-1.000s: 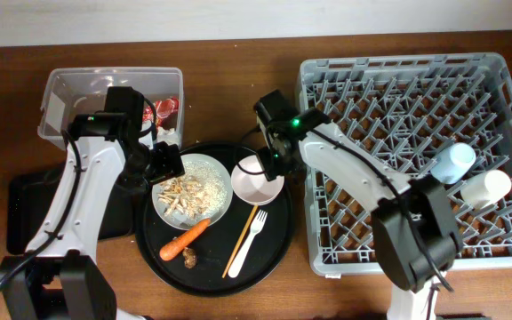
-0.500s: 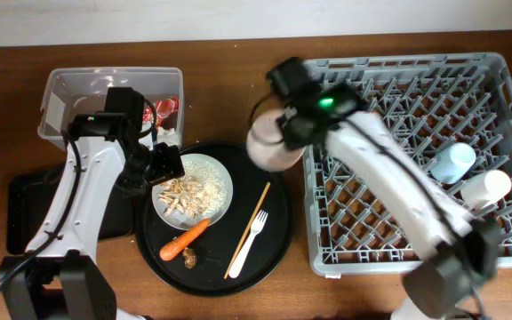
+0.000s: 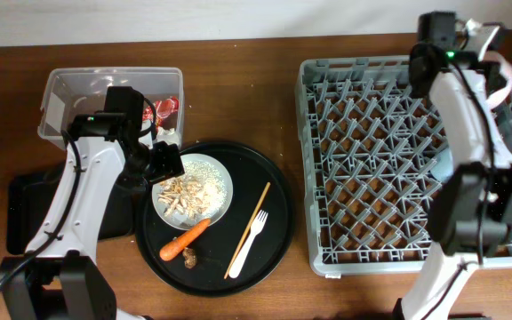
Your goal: Sort waste into correct bins and load items into the dishwasher rack
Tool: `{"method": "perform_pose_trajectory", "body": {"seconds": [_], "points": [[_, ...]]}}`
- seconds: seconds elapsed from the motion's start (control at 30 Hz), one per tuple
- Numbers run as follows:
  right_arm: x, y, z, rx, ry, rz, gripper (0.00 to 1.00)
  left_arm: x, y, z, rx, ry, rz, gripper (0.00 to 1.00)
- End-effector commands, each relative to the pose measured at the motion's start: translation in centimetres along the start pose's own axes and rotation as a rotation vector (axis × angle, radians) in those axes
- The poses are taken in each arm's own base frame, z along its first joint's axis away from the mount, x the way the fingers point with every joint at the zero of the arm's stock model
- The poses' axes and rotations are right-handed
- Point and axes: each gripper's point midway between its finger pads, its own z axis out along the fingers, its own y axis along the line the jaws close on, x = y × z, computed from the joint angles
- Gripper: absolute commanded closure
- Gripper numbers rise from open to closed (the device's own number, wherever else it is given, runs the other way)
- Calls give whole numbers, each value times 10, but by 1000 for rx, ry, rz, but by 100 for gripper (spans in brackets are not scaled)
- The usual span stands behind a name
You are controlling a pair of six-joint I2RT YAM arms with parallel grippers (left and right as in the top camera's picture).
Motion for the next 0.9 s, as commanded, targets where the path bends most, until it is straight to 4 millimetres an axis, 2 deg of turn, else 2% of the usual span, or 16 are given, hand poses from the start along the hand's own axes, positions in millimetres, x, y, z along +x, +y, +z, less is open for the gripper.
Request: {"method": "perform_pose_trajectory", "body": {"seconds": [0.0,0.03,0.07,0.13,0.2,0.3,0.33,0.37,0.43,0.47,0.53,0.6,0.67,0.73,0.77,0.87], "points": [[14,40,1,45,-8,-96,96,-3,2,-8,2,-30,-17,16],[16,55,-5,29,-18,-115,96,-3,1,-8,3,-31,-16,16],[18,68,-12,3,-27,-133,91,-3,1,-8,3,-32,-17,16],[22,92,-30,-104,-34,-159,75,-3,1,-8,6,-30,-17,16],[32,119,-60,-228,-39,-226,66,-3,1,-8,6,-31,-17,16],[45,134,-89,-289,-51,-313,11,-3,1,-8,6,-29,-16,16],[46,133,-96,-292,-56,-332,1,-3,1,-8,5,-29,-16,16],[46,129,-100,-294,-56,-325,1,-3,1,-8,5,-29,-16,16],[39,106,-107,-299,-50,-246,1,-3,1,-8,5,-29,-16,16],[32,87,-113,-323,-49,-196,1,-2,1,-8,5,-29,-16,16],[21,51,-126,-457,-23,-104,1,-2,1,-8,5,-29,-16,16],[22,20,-140,-677,45,-21,1,-2,1,-8,5,-29,-16,16],[38,3,-165,-957,148,4,1,-2,1,-8,4,-26,-16,15],[69,-11,-188,-1172,269,-77,1,-2,1,-8,4,-25,-16,15],[89,-17,-192,-1201,340,-134,1,-1,1,-8,4,-25,-15,15],[120,-30,-194,-1171,453,-223,1,6,-10,-6,3,-11,73,16]]}}
